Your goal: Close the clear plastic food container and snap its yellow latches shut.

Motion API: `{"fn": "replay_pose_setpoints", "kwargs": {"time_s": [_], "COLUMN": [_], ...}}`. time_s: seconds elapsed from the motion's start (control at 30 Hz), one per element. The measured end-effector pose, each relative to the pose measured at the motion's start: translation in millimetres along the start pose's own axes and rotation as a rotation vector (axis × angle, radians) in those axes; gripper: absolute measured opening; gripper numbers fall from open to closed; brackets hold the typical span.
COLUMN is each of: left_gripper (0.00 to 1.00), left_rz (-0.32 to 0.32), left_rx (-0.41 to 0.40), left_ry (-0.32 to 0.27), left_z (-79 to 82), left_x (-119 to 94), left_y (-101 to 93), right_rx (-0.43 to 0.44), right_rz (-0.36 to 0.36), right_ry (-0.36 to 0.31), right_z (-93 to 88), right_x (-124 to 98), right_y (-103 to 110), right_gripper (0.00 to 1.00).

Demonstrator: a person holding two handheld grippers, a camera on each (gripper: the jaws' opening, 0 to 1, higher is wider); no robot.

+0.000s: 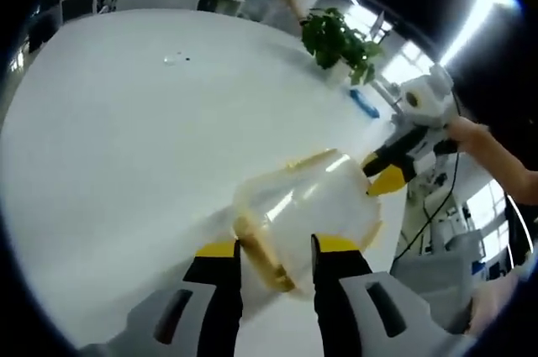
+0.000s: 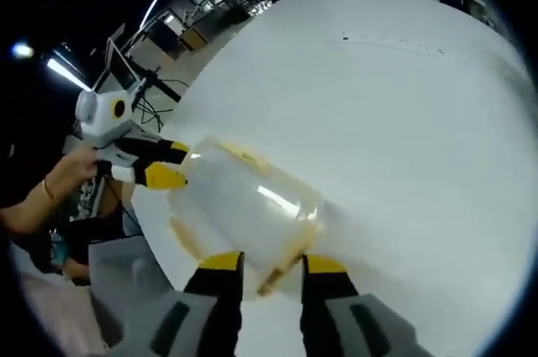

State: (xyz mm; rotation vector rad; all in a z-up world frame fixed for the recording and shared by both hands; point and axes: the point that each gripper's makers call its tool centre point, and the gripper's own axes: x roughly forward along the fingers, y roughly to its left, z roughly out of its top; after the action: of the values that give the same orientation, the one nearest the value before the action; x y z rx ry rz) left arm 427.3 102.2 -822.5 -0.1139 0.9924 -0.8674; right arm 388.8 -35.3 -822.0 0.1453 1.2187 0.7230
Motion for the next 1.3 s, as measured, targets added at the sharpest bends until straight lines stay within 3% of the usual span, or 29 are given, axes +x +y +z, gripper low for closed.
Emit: {"fn": "replay_pose_setpoints", "kwargs": {"time_s": [0.1, 0.27, 0.4, 0.63, 0.8, 1.03, 1.17, 1.27, 1.3], "left_gripper": [0.41, 0.45, 0.33, 0.28, 0.26, 0.20, 0.17, 0.16, 0.16], "left_rz": [0.100, 0.160, 0.156, 0.144, 0.141, 0.128, 0.108, 0.098, 0.100], "left_rx": [0.048, 0.079, 0.076, -0.038, -0.050, -0.064, -0.113, -0.110, -0.113], "left_ry": [-0.014, 0.060, 0.099, 0.124, 0.110, 0.089, 0.080, 0.048, 0.024], "left_z": [6.0, 5.8, 2.4, -8.1, -8.5, -7.1, -6.9, -5.6, -2.3], "left_x": [0, -7, -11, -19, -19, -19, -18, -18, -16], "left_y": [9.5, 13.3, 7.4, 10.9, 10.7, 12.8, 15.6, 13.5, 14.0], "right_rx": [-0.011, -0.028, -0.045, -0.044, -0.042, -0.050, -0.042, -0.042, -0.003], "right_rz": [-0.008, -0.021, -0.024, -0.027, -0.021, -0.020, -0.014, 0.002, 0.008], "right_ry": [-0.002, -0.021, -0.019, 0.005, 0.004, 0.028, 0.039, 0.067, 0.068], "right_z": [0.4, 6.2, 9.1, 9.5, 11.2, 11.4, 12.5, 9.7, 7.7], "right_x": [0, -2, 0, 3, 8, 8, 9, 8, 8], "right_y": [0, 0, 2, 4, 6, 7, 6, 7, 7], "right_gripper": [0.22, 0.15, 0.10, 0.11, 0.17, 0.15, 0.15, 0.15, 0.15]}}
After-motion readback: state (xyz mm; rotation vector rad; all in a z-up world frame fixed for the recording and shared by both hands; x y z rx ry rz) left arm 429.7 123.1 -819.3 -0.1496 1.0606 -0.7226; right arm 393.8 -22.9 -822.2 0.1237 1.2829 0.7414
